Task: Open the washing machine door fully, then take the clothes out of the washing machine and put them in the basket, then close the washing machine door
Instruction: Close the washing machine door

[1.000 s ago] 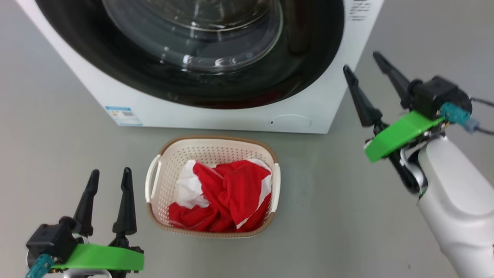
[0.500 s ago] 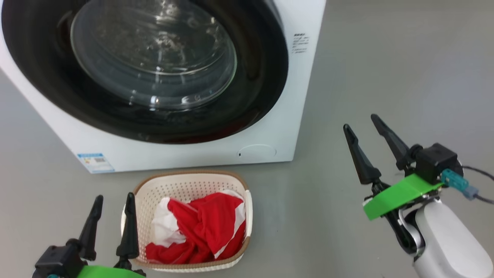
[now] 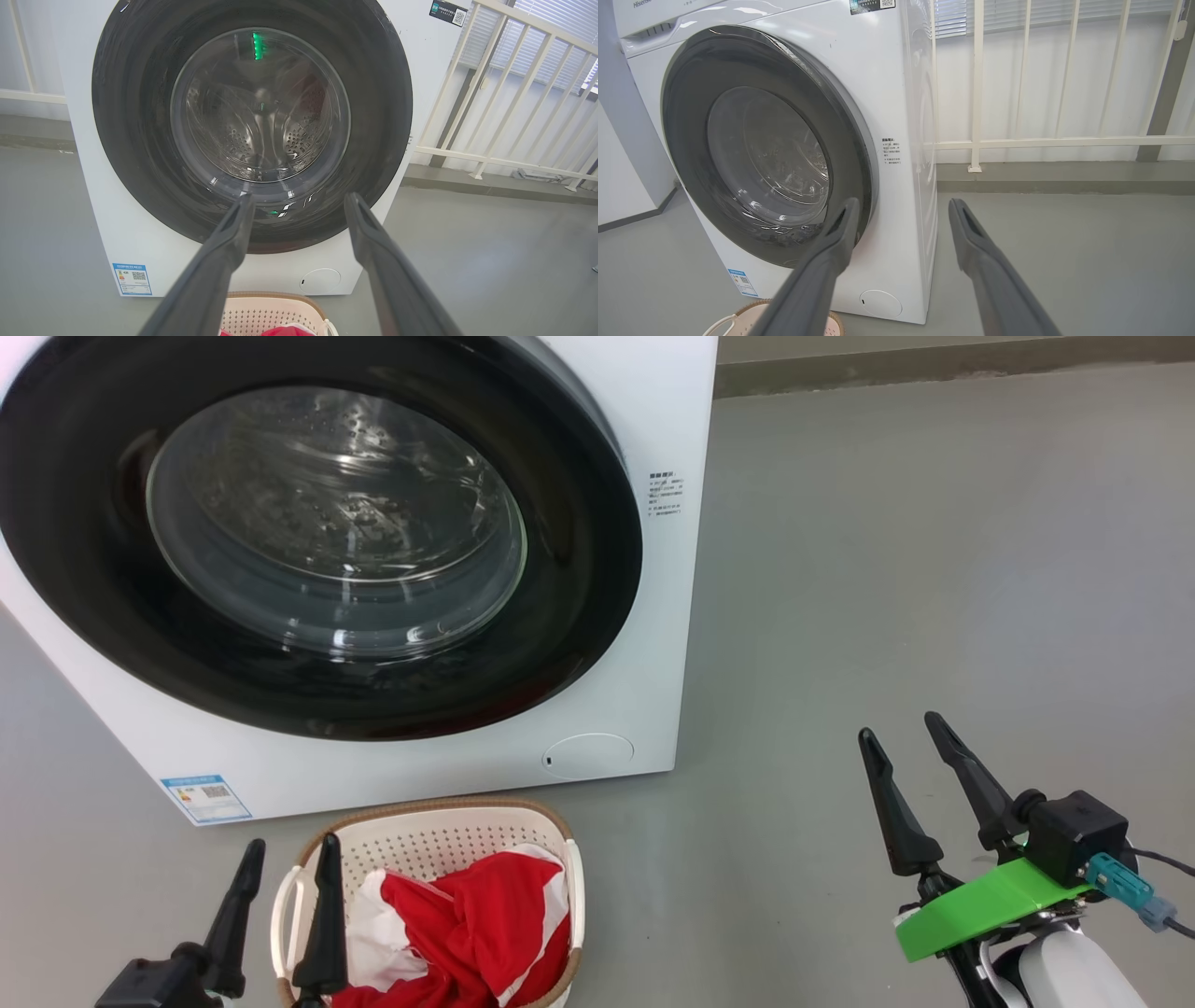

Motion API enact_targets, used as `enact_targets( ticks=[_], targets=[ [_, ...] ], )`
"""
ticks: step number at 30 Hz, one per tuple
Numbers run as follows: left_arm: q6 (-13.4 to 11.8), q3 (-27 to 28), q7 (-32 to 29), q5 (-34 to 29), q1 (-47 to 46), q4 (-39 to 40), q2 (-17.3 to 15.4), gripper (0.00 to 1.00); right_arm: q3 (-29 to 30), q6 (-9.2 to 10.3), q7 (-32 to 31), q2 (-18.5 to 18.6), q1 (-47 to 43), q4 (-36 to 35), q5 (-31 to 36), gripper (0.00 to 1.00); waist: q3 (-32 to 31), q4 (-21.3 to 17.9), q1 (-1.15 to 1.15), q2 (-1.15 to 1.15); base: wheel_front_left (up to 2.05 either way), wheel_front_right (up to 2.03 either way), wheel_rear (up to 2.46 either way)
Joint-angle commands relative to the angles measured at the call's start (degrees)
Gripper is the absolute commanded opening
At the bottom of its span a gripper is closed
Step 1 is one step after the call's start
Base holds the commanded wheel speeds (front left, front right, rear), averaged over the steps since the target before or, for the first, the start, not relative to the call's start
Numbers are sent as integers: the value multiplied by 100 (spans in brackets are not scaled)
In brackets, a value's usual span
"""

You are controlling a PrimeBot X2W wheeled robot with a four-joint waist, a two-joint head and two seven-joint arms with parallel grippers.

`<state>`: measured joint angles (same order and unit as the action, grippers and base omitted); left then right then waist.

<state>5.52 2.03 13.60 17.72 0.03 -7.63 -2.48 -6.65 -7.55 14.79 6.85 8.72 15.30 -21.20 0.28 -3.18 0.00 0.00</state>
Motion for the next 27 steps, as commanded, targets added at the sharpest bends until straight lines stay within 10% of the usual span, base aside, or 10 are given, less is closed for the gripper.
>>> enact_targets(
  ticks=[1, 27],
  targets=[
    [-17, 165, -19, -33, -74, 182, -108, 100, -86, 6, 21, 2, 42, -191, 40, 100, -23, -17, 0, 0, 0, 0, 0],
    [-200, -15, -79, -152, 2, 319, -242, 100, 213, 6, 21, -230, -246, -196, 354, 100, -15, -29, 0, 0, 0, 0, 0]
  ],
)
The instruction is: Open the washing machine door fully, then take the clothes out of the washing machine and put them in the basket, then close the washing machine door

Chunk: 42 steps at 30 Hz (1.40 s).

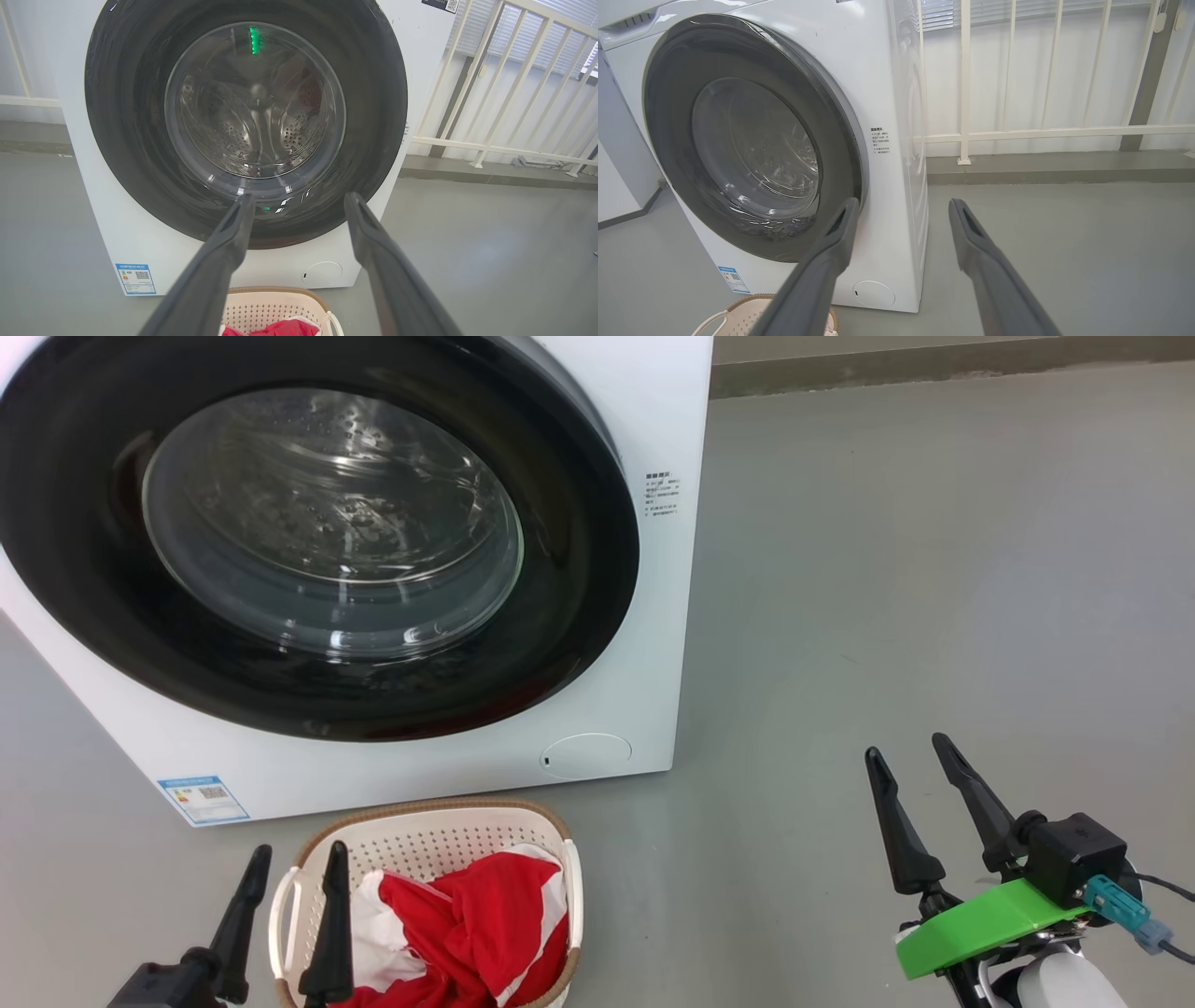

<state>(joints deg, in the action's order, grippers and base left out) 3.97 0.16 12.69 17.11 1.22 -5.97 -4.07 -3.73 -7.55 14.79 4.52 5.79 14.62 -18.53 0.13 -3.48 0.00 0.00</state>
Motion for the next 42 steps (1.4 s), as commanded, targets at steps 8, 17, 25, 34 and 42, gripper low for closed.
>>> enact_targets(
  ticks=[8, 17, 25, 34, 42],
  targets=[
    [-75, 152, 12, -46, -121, 129, -107, 100, -80, 6, 21, -28, 58, -91, 116, 100, 5, -4, 0, 0, 0, 0, 0],
    [-85, 124, 2, 7, -117, 122, -126, 100, -76, 6, 21, -34, 67, -74, 113, 100, 22, -12, 0, 0, 0, 0, 0],
    [-39, -64, -25, 132, 24, -247, 13, 0, 15, 0, -29, -106, -82, 246, 29, 0, 26, -10, 0, 0, 0, 0, 0],
    [-11, -10, -170, 669, -26, -288, 21, 0, 81, 1, -176, -104, -83, 219, -521, 0, 17, 17, 3, 0, 0, 0, 0],
    [14, 29, -285, 1147, -76, -321, 28, 0, 141, 1, -307, -102, -68, 203, -1003, 0, 22, 40, 0, 0, 0, 0, 0]
  ],
)
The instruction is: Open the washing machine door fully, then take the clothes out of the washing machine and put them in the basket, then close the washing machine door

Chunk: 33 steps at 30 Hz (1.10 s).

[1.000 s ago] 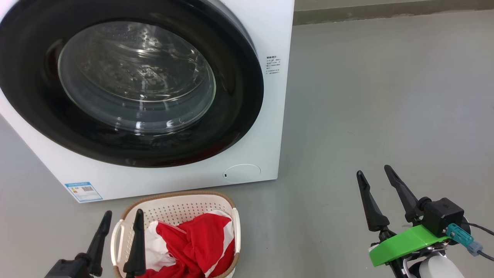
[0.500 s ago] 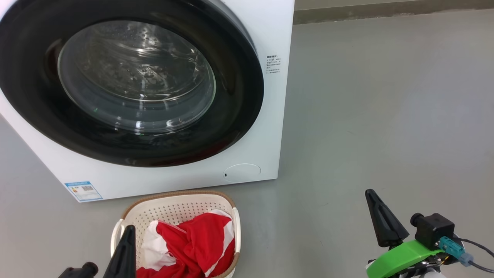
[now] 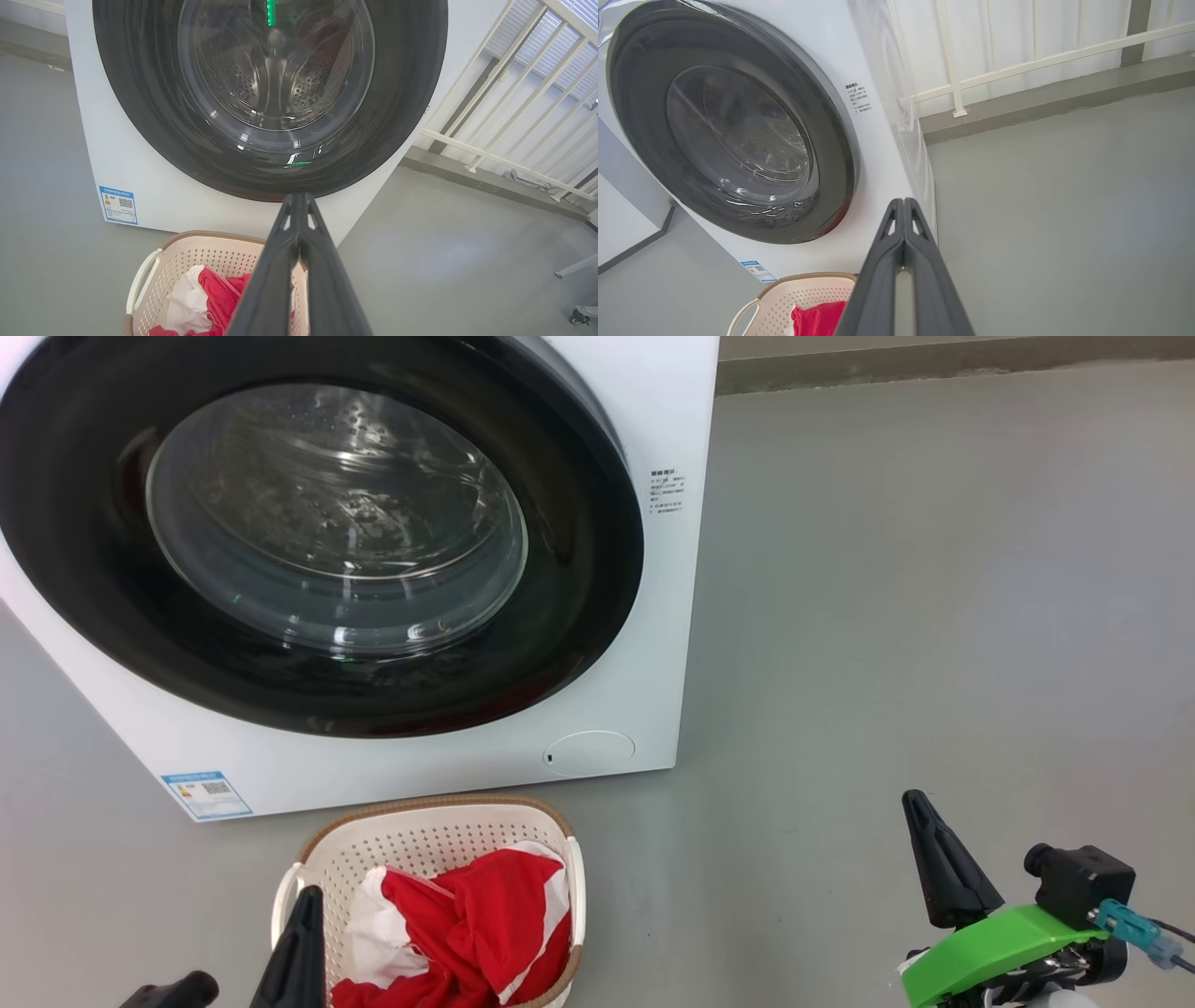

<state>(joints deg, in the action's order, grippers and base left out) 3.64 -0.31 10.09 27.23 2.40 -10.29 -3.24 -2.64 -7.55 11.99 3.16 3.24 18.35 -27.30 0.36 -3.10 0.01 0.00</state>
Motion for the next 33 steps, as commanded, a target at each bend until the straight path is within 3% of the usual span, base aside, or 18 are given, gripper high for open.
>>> enact_targets(
  ticks=[1, 33],
  targets=[
    [50, 82, -40, 194, -200, 106, -55, 0, 40, 1, -43, 34, 189, -172, -187, 0, 0, 5, -1, 0, 0, 0, 0],
    [148, 256, -512, 2038, -392, -34, -29, 0, 280, 3, -559, 28, 219, -249, -2043, 0, -5, 94, -1, 0, 0, 0, 0]
  ],
)
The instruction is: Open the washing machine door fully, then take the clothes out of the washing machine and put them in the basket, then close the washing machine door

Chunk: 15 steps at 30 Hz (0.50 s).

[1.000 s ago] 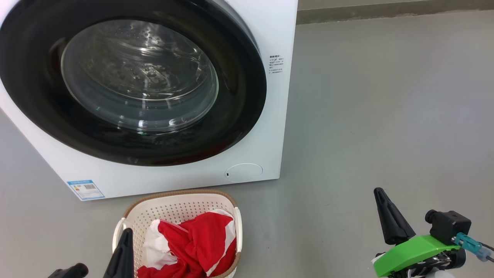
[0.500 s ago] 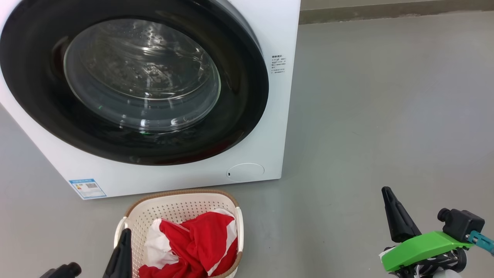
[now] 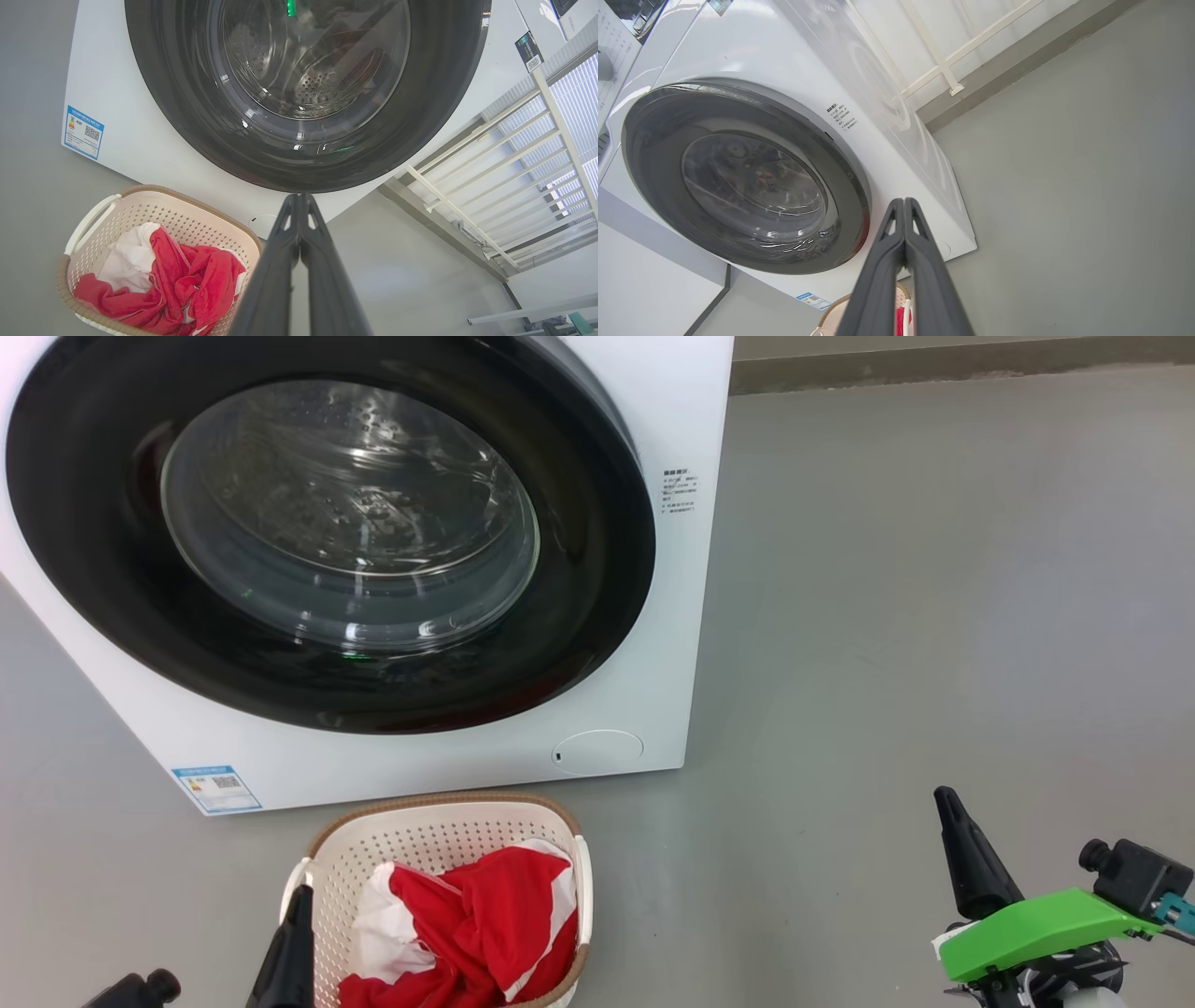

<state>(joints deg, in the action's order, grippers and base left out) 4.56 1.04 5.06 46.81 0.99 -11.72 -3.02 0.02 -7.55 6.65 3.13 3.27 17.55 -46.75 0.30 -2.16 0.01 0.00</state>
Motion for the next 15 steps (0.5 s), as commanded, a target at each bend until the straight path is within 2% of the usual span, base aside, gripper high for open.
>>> enact_targets(
  ticks=[1, 15],
  targets=[
    [59, 127, -24, 139, -257, 104, -50, 0, 22, 3, -42, 31, 217, -171, -157, 0, 0, 3, -1, 0, 0, 0, 0],
    [103, 208, -239, 970, -344, 40, -38, 0, 135, 3, -277, 25, 230, -206, -991, 0, -2, 44, -1, 0, 0, 0, 0]
  ],
)
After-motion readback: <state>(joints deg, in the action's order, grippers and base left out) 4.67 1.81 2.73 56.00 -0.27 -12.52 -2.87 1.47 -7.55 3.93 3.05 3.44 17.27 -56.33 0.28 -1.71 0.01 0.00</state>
